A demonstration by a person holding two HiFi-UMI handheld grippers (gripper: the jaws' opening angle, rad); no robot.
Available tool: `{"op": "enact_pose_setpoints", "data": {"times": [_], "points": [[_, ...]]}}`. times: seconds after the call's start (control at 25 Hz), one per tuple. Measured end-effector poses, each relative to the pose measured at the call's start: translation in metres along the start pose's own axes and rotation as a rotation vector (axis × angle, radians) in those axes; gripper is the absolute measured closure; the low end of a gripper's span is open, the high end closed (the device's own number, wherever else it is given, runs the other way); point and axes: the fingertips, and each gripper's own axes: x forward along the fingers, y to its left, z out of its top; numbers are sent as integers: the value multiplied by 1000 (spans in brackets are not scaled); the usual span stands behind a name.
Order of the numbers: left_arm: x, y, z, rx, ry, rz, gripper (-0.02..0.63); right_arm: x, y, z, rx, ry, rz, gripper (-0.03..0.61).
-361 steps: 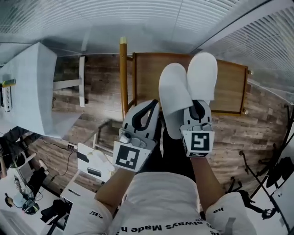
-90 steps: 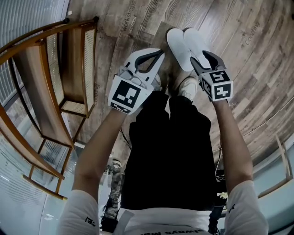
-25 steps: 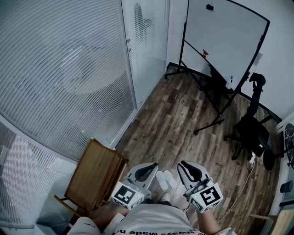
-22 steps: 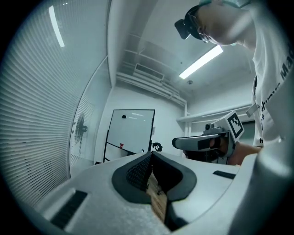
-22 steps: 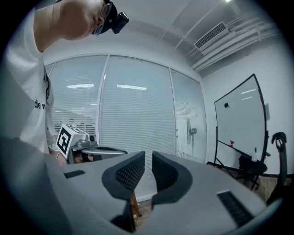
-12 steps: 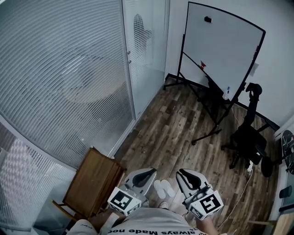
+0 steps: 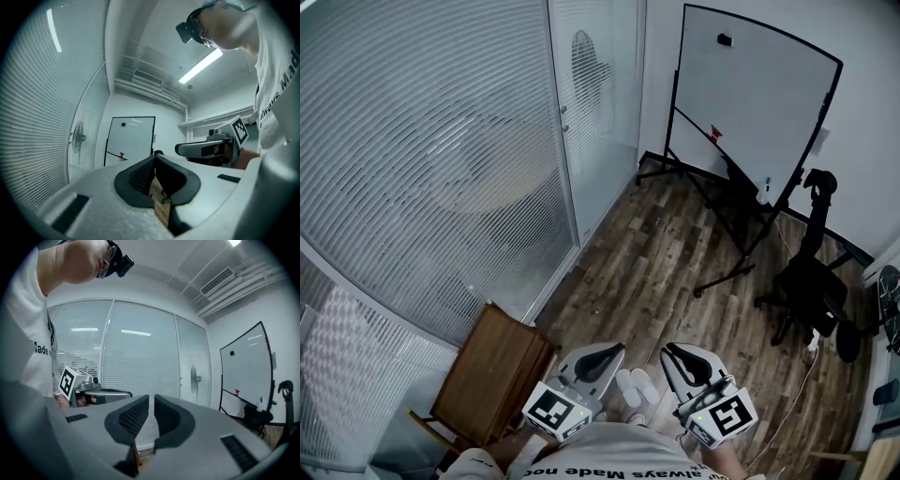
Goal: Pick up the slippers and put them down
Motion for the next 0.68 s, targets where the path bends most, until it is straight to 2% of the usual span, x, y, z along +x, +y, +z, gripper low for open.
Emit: {"op": "enact_pose_setpoints", "data": {"times": [0.36,0.68], "points": [[6,5,-2,-20,2,26,601,-2,-18,-1,-27,6,-27,538],[5,14,1,-20,-21,34,601,6,-16,2,-12,-4,-24,538]]}}
